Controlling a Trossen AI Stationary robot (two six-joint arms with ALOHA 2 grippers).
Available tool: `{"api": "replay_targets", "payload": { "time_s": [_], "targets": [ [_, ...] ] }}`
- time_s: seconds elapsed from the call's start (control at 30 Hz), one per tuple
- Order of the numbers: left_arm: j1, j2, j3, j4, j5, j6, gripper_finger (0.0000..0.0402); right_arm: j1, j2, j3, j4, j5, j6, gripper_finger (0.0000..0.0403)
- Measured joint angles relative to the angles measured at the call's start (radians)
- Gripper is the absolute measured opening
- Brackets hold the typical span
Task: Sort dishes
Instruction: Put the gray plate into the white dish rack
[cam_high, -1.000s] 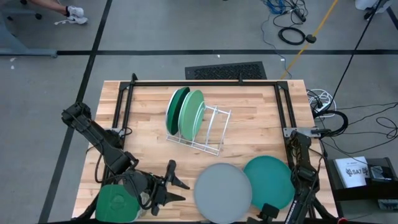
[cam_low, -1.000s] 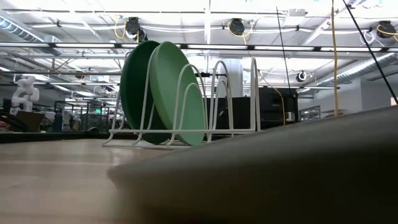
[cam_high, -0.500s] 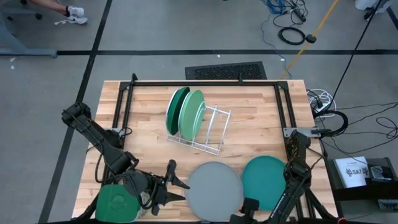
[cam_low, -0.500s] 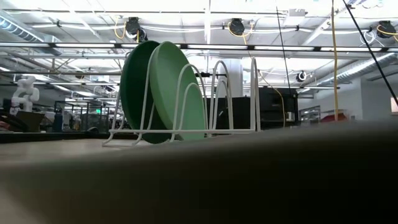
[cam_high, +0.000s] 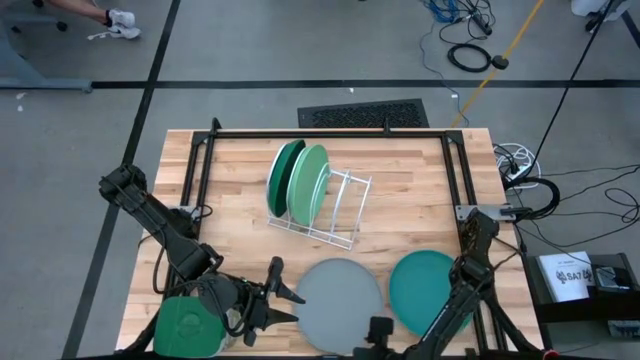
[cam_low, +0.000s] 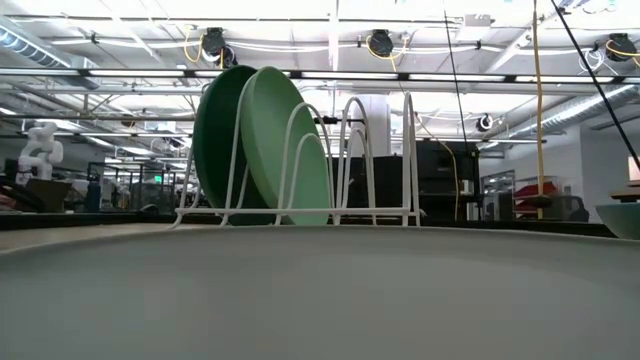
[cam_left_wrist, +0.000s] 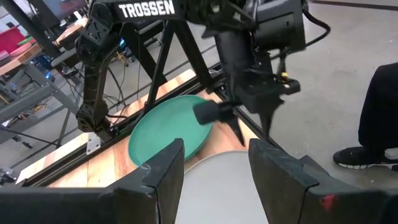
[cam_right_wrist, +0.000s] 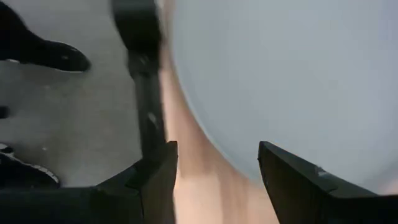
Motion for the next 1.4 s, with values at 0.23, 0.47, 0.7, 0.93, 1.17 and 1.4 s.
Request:
{"api": "replay_targets", "payload": {
  "time_s": [0.23, 0.47, 0.7, 0.93, 1.17, 1.4],
  "targets": [
    [-0.016, 0.0, 0.0, -0.005, 0.0, -0.001, 0.018, -0.041, 0.002, -0.081, 0.159, -0.013, -0.163, 0.0217],
    [-0.03, 0.0, 0.0, -0.031, -0.006, -0.002, 0.018, -0.076, 0.011, -0.087, 0.187, -0.104, -0.249, 0.0199],
    [-0.034, -0.001, 0.0, -0.032, -0.007, -0.002, 0.018, -0.087, 0.061, -0.081, 0.201, -0.135, -0.276, 0.0148],
    [-0.034, -0.001, 0.0, -0.041, -0.007, -0.002, 0.018, -0.097, 0.061, -0.08, 0.198, -0.148, -0.283, 0.0032],
    [-0.034, -0.001, 0.0, -0.052, -0.008, -0.002, 0.018, -0.104, 0.017, -0.087, 0.149, -0.121, -0.233, 0.0004],
    [-0.034, -0.001, 0.0, -0.05, -0.012, -0.002, 0.018, -0.108, -0.127, -0.087, 0.15, -0.008, -0.218, 0.0002]
  ]
}}
